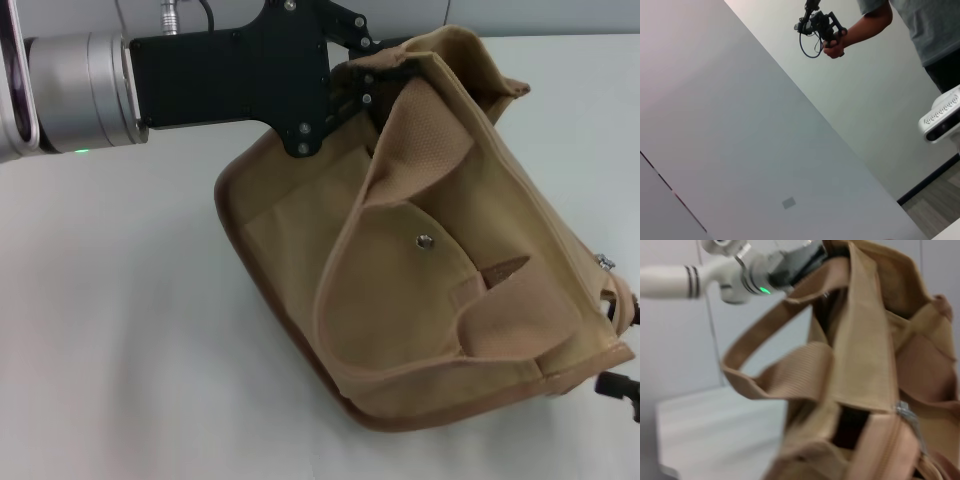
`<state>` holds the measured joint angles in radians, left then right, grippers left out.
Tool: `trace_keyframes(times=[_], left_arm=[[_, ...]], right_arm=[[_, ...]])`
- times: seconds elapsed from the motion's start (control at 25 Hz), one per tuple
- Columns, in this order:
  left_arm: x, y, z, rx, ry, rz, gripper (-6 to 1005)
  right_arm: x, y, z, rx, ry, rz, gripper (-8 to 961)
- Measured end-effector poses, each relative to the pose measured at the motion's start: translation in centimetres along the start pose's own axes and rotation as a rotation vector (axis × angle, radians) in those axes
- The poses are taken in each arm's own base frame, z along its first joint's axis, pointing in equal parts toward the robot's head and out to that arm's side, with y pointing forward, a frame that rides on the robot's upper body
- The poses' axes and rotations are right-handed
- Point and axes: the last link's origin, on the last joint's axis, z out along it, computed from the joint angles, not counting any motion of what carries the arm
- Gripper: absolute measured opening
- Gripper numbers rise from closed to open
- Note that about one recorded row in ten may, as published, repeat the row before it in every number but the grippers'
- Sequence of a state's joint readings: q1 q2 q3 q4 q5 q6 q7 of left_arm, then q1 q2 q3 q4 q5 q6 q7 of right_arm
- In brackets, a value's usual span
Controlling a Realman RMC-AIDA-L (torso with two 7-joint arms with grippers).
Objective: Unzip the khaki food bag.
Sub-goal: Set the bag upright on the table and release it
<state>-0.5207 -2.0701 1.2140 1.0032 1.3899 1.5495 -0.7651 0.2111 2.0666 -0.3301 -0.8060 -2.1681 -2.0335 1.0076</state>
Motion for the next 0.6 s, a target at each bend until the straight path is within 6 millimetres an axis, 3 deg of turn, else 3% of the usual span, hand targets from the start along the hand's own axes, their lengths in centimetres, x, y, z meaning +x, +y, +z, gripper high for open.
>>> trace_keyframes(times=[0.2,0.6], left_arm=[[0.1,0.0,0.0,-0.002,0.003,-0.001,30],[0.1,-0.1,0.0,-0.002,0.004,0.000,29]], right_arm=[[-0.1,-0.6,0.0,0.034,0.027,-0.026,695],[-0.6,0.0,-2.9,0.111,0.003,-0.070,672]])
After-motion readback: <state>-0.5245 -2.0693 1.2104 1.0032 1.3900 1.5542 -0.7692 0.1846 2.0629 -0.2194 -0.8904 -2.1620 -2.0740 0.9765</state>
